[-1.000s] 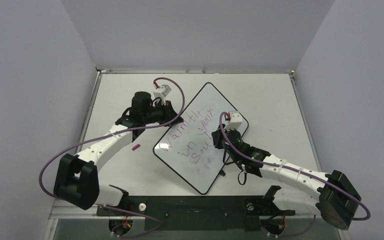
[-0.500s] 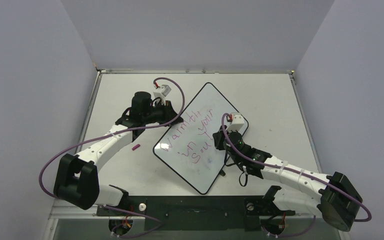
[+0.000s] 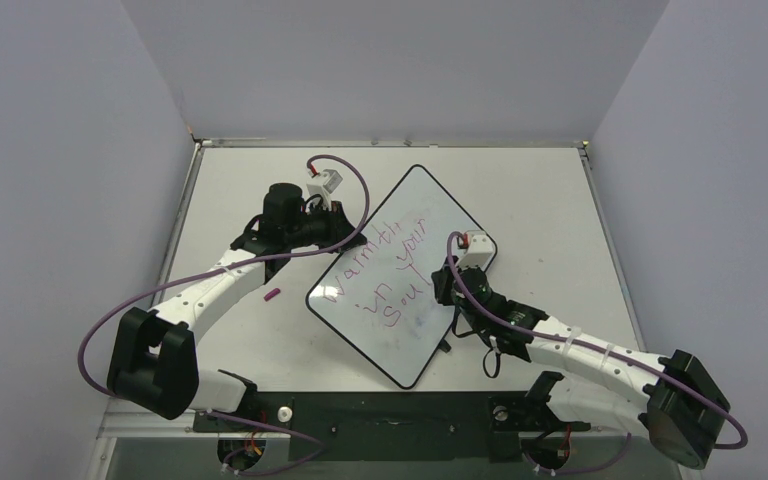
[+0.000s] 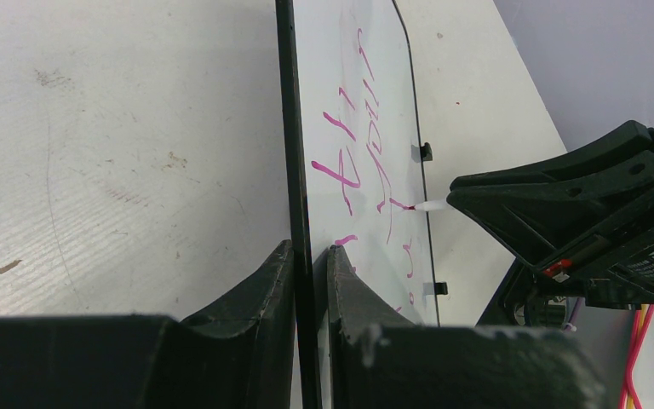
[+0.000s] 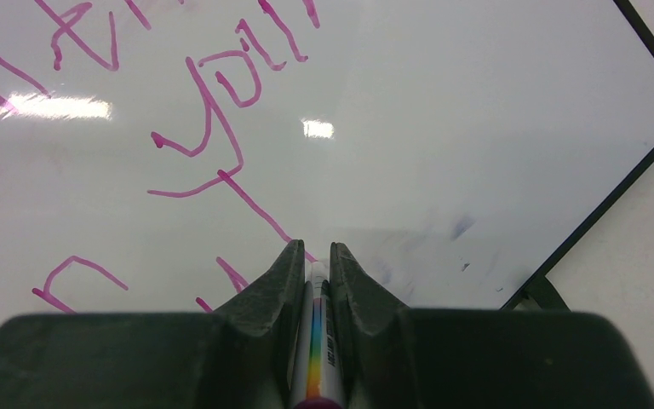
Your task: Write a sentence on the whiteboard
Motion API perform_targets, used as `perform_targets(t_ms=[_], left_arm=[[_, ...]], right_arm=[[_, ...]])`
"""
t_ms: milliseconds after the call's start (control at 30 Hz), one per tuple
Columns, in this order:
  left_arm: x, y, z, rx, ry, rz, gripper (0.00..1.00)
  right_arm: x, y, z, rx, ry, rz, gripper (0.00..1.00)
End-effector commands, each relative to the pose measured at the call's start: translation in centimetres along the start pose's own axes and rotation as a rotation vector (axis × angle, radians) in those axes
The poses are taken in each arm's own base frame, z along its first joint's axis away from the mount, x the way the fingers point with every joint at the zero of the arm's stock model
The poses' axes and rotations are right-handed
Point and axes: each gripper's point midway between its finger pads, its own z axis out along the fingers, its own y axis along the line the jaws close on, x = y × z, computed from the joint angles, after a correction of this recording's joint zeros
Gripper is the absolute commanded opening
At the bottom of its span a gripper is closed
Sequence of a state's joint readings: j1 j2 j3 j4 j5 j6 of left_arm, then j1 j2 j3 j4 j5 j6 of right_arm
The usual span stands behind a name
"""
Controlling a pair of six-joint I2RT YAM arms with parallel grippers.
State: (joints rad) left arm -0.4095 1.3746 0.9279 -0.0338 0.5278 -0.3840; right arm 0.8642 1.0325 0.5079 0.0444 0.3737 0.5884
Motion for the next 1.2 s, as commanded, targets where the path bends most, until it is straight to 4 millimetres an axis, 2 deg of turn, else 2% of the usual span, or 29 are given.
perform_targets(t_ms=[0,167,367,633,767,933,1167], left_arm=[[-2.9,0.3,-0.6,-0.032,-0.104,0.123,0.00],[-2.9,0.3,-0.6,-0.032,-0.104,0.124,0.00],[-2.9,0.3,-0.6,-0.030,-0.104,0.122,0.00],[-2.9,0.3,-0.6,-0.031,-0.104,0.124,0.00],[-2.9,0.3,-0.6,-0.032,-0.105,0.124,0.00],[-2.8,0.3,-0.5,-0.030,-0.103,0.121,0.00],[-2.8,0.7,-0.3,-0.046,-0.104,0.114,0.00]], right_arm=[[0.3,-0.9,-0.1,0.034,0.010,-0.009,0.00],[-0.1,-1.4,0.4,0.061,0.007,-0.015,0.00],[-1.6,-1.4,0.9,0.068,-0.008,-0.025,0.00],[-4.8,0.1,1.1,0.032,-0.049,-0.029,0.00],[-6.1,0.2,0.0,0.027,-0.065,-0.031,0.00],[-8.0,-0.4,-2.3,0.024,-0.117,-0.006,0.00],[-8.1,-1.4,-3.8,0.036,-0.147,0.015,0.00]])
